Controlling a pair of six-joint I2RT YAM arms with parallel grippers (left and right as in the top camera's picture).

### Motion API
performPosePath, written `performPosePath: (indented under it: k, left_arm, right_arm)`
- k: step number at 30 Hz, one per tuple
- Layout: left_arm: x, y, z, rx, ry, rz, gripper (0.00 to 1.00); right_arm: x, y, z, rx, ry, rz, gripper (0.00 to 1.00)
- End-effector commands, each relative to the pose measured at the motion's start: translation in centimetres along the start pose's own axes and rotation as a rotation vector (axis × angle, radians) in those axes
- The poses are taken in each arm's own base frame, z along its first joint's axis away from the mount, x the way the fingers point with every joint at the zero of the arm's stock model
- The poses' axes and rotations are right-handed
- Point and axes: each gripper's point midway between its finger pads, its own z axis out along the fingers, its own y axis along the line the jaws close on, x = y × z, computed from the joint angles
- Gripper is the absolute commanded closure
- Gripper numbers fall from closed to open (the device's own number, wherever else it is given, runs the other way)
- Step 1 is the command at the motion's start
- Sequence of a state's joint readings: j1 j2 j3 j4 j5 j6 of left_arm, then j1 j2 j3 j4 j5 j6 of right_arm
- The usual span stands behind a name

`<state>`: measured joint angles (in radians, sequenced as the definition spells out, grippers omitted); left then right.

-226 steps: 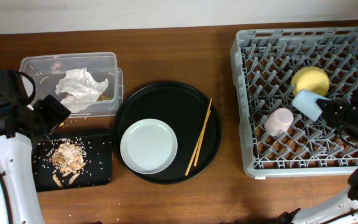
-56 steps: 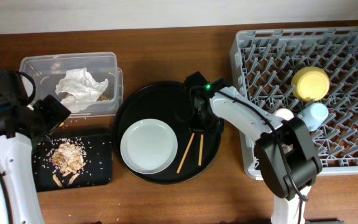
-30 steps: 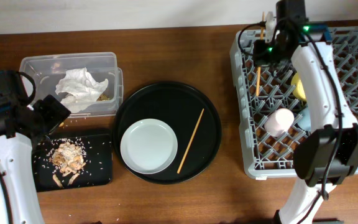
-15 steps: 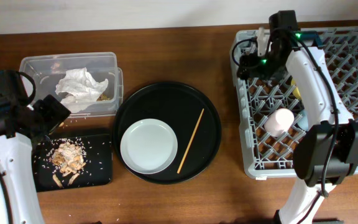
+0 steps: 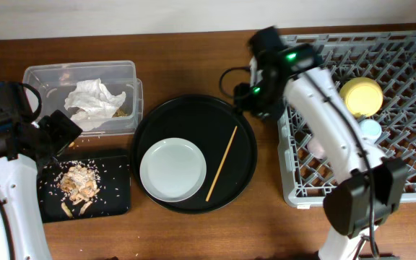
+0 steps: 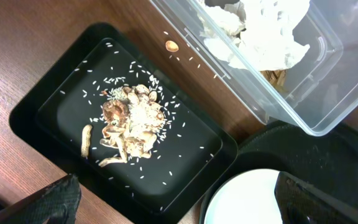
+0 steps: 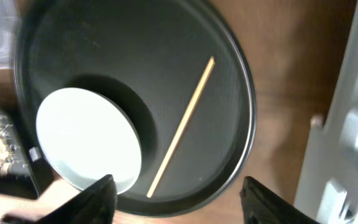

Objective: Sort waste into correct bins and load items into the dishwasher rack
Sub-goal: 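Return the right gripper to the remaining chopstick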

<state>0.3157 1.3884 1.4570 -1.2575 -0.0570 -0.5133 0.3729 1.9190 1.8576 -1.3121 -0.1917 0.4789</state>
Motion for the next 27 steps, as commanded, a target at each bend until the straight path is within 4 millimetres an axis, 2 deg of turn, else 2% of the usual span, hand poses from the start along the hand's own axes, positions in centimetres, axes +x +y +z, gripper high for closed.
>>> performPosePath:
  k: [1, 2, 4, 6, 8, 14, 19, 27]
  left_arm:
    - [-0.3, 0.1, -0.6, 0.005, -0.020, 0.000, 0.01]
    - [-0.3, 0.1, -0.6, 0.005, -0.020, 0.000, 0.01]
    - [-0.3, 0.1, -0.6, 0.005, -0.020, 0.000, 0.01]
    - [-0.3, 0.1, -0.6, 0.005, -0.020, 0.000, 0.01]
    - [-0.3, 0.1, -0.6, 0.005, -0.020, 0.000, 0.01]
    - [-0.3, 0.1, -0.6, 0.005, -0.020, 0.000, 0.01]
    - [-0.3, 0.1, -0.6, 0.005, -0.020, 0.000, 0.01]
    - [-0.3, 0.1, -0.6, 0.005, -0.020, 0.000, 0.01]
  right_arm:
    - [1.6, -0.7, 2.6, 0.202, -0.082, 0.226, 0.40]
    - [1.9, -0.5, 3.1, 0.208, -0.086, 0.234, 0.40]
    - [3.0, 0.4, 5.6, 0.203, -0.084, 0.245, 0.46]
    - [3.9, 0.3, 7.3, 0.210, -0.075, 0.271, 0.53]
    - [4.9, 0.3, 9.1, 0.200, -0.050, 0.281, 0.55]
    - [7.3, -0.4, 13.5, 0.138, 0.018, 0.310, 0.57]
    - [8.0, -0.1, 14.7, 0.101, 0.037, 0.339, 0.59]
    - [8.1, -0.2, 15.2, 0.101, 0.034, 0.381, 0.61]
